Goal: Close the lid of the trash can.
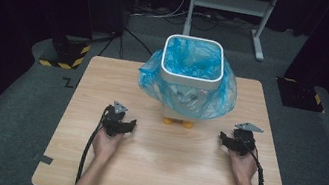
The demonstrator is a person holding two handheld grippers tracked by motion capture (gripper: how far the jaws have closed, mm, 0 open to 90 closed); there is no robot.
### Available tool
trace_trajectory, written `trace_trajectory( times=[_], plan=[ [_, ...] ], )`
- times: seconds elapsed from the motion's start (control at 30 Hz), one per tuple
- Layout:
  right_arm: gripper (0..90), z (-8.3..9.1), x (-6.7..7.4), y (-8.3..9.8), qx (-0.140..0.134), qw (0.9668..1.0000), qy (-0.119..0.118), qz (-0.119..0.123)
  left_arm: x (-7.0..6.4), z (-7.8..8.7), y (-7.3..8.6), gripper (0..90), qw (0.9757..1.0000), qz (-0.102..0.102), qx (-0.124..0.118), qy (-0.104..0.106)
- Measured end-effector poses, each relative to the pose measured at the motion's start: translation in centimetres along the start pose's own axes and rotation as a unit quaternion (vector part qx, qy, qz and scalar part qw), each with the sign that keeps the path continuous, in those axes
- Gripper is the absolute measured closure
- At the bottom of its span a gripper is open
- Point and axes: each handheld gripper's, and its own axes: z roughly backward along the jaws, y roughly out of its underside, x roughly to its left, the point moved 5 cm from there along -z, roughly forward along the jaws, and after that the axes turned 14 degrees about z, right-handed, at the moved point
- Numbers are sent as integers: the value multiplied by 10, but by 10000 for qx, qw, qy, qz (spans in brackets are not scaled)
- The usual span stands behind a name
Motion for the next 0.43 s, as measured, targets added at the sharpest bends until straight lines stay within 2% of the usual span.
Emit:
trace_trajectory(
  times=[0.43],
  plan=[
    [393, 0, 0, 0, 1, 10000, -5, 0, 0, 0, 0, 353, 10000, 6, -7, 11]
  ],
)
